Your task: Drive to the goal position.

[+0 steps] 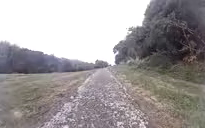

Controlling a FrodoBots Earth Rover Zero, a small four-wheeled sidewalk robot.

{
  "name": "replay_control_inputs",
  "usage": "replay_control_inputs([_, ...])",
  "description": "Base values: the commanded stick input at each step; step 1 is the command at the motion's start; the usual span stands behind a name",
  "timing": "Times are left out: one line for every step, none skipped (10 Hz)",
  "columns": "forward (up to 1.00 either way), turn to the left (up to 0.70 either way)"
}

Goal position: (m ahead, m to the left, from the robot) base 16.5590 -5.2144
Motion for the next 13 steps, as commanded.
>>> replay_control_inputs([0.45, 0.0])
replay_control_inputs([0.45, 0.0])
replay_control_inputs([0.45, 0.0])
replay_control_inputs([0.45, 0.0])
replay_control_inputs([0.45, 0.0])
replay_control_inputs([0.45, 0.0])
replay_control_inputs([0.45, 0.0])
replay_control_inputs([0.45, 0.0])
replay_control_inputs([0.45, 0.0])
replay_control_inputs([0.45, 0.0])
replay_control_inputs([0.45, 0.0])
replay_control_inputs([0.45, 0.0])
replay_control_inputs([0.45, 0.0])
